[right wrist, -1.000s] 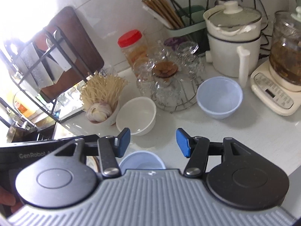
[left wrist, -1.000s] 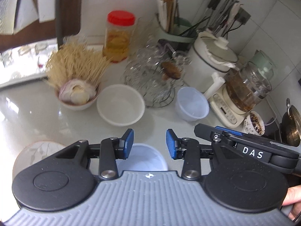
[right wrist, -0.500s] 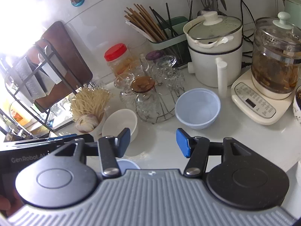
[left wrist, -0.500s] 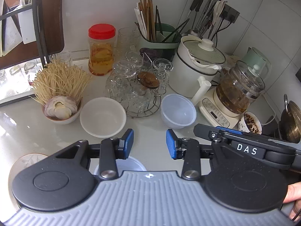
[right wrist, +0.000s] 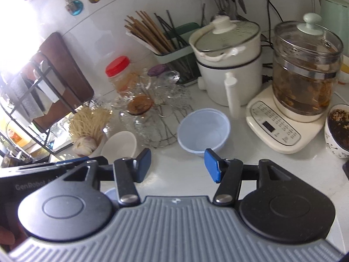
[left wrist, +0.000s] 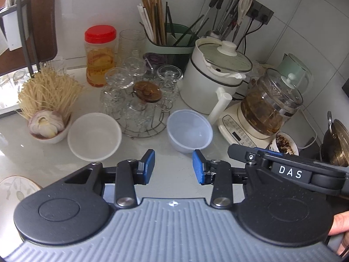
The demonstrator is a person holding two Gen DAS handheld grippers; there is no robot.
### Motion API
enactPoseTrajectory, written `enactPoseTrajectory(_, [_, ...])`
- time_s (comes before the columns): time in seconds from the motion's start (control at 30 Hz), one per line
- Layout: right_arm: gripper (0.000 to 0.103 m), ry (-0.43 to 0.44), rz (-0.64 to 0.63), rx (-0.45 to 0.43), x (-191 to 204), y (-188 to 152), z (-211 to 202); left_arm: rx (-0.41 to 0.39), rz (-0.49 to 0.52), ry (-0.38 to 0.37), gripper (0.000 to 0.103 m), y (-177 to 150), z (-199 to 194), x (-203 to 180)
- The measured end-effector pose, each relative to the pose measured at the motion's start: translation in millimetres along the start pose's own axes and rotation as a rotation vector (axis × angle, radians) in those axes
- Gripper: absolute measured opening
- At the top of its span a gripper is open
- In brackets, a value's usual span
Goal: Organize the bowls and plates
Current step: 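Move both grippers toward the second white plastic bowl by the rice cooker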
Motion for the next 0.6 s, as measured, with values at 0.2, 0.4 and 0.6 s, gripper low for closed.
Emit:
enactPoseTrajectory(0.2, [0.058,-0.009,0.017,0.011,-20,3,5,0.023,0.002,-0.003,0.044,-1,19,-13])
enactPoseTrajectory(0.4, [0.058,-0.012,0.015,0.025,-35,6,14,0.032,-0.018,0.002,0.044,-2,36,-18])
enactPoseTrajectory(0.6, [0.058,0.007,0.0,0.044,-43,13,29,0.029,-0.042,0.025,0.044,1,51,-19])
Point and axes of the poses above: each gripper's, at about its wrist camera, not at the fingertips, and z roughly the way its jaws point, x to its left, y to its top, the point moved 5 cm from there along z, roughly the way its jaws point, and after that the axes turned 14 degrees about -y, right-handed, at the moved point
